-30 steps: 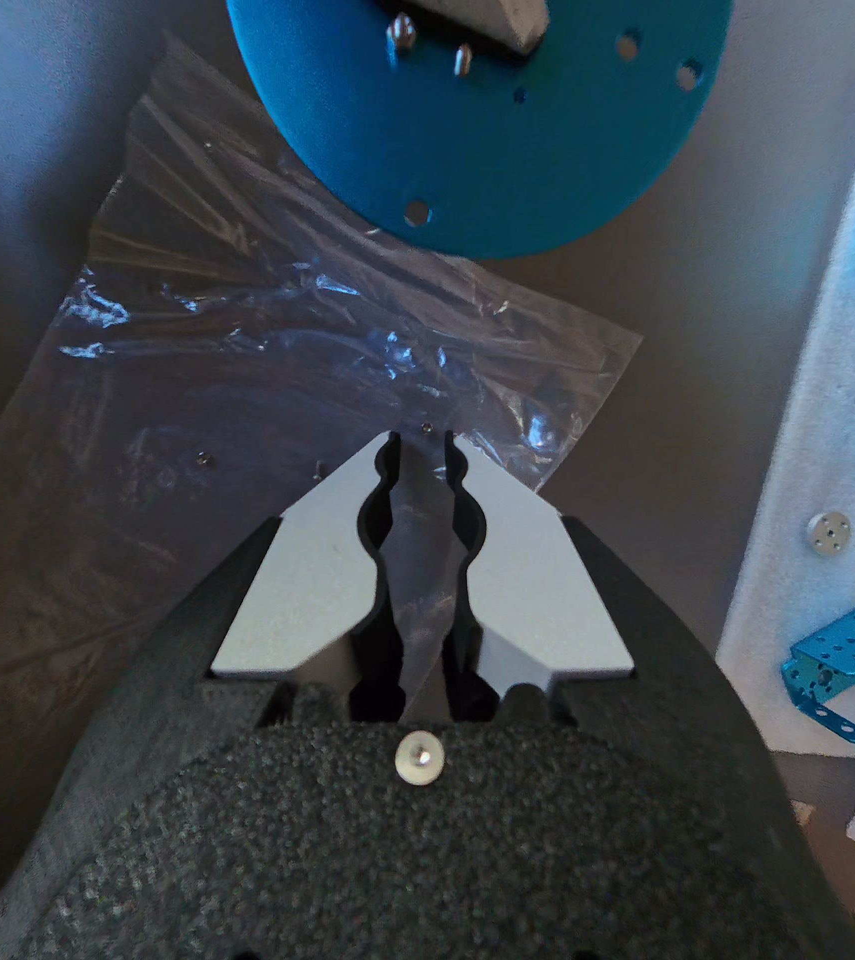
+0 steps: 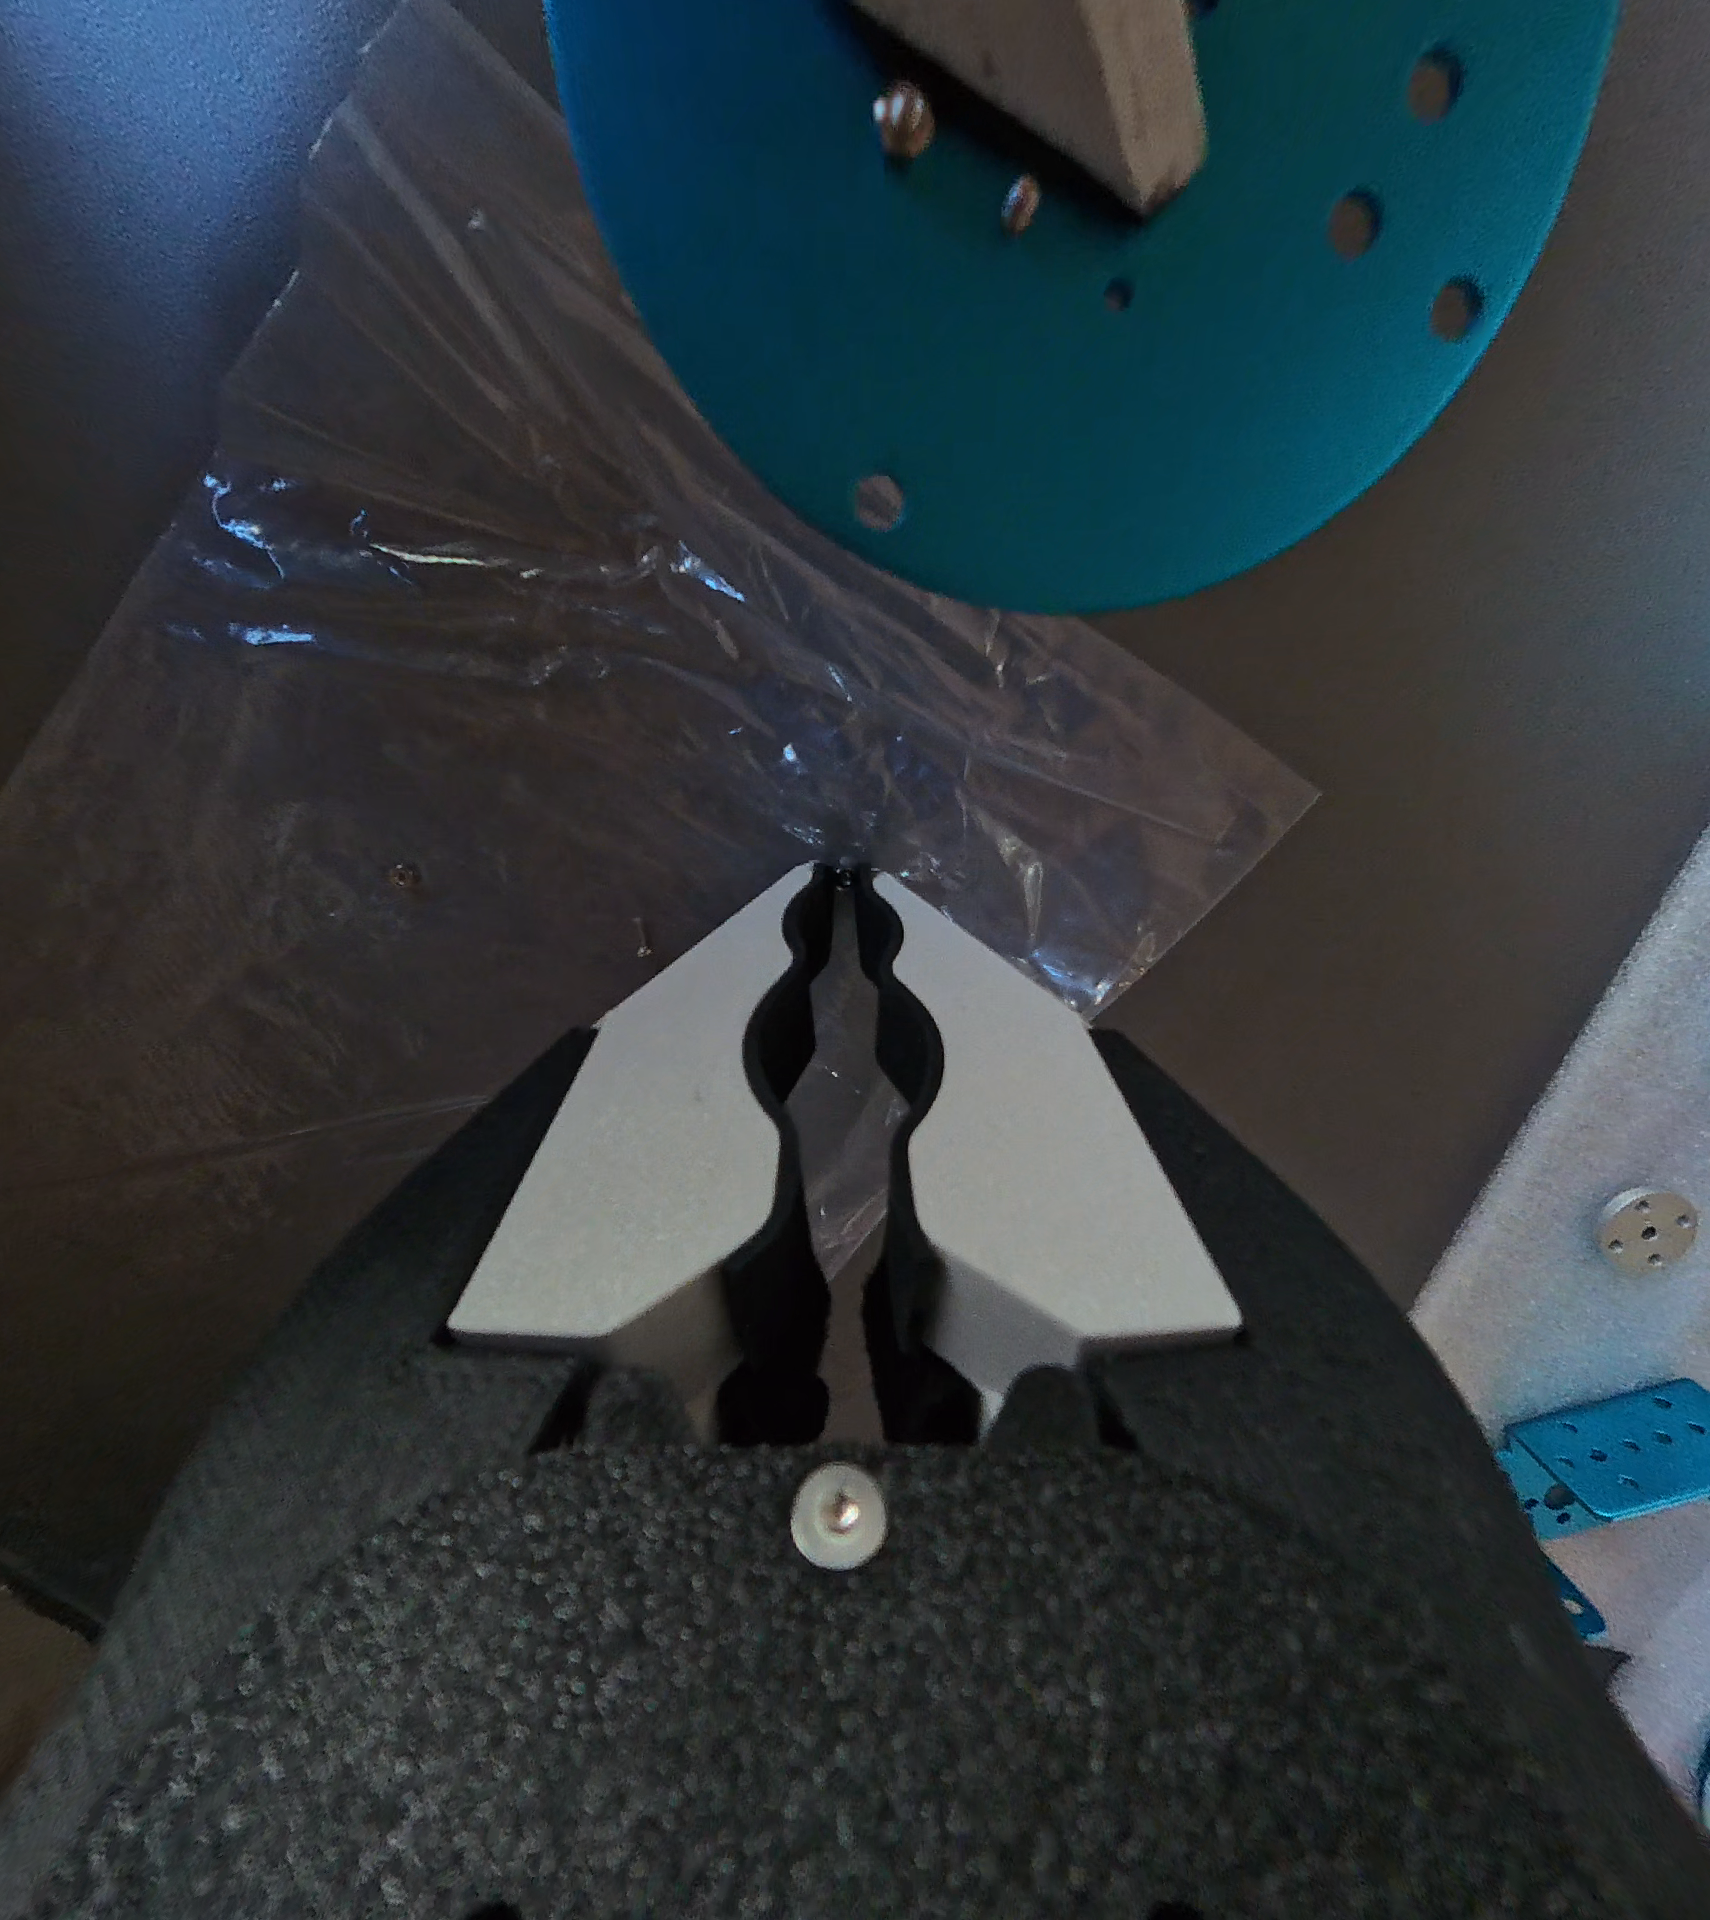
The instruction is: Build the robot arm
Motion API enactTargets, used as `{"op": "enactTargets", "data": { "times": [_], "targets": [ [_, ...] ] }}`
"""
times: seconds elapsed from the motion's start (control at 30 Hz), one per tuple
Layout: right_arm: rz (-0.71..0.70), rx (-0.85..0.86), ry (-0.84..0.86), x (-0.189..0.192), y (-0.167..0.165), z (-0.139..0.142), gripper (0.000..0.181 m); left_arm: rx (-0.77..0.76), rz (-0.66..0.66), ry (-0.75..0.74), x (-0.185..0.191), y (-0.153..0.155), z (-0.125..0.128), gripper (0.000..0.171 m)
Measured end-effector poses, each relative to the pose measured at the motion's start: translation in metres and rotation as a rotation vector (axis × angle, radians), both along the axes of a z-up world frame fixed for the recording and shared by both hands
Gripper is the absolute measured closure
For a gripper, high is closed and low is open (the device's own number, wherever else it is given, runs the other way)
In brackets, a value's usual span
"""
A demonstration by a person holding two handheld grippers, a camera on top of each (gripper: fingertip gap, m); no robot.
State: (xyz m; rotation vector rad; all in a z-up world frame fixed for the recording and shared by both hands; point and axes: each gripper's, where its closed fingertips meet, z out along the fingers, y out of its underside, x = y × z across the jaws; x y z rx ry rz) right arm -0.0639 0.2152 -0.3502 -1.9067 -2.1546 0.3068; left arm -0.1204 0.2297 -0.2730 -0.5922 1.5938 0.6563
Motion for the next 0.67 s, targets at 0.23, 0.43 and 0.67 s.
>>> {"op": "enactTargets", "data": {
  "times": [0.23,0.43,0.67],
  "targets": [
    [0.018,0.03,0.072,-0.004,-0.002,0.023,0.179,-0.034,-0.009,0.021,0.003,-0.002,-0.009,0.171],
    [0.034,0.066,0.264,-0.024,-0.01,0.073,0.179,-0.062,-0.018,0.045,0.01,-0.008,-0.018,0.171],
    [0.064,0.089,0.272,-0.049,-0.016,0.071,0.179,-0.045,-0.029,0.054,0.015,-0.014,-0.02,0.171]
  ]
}}
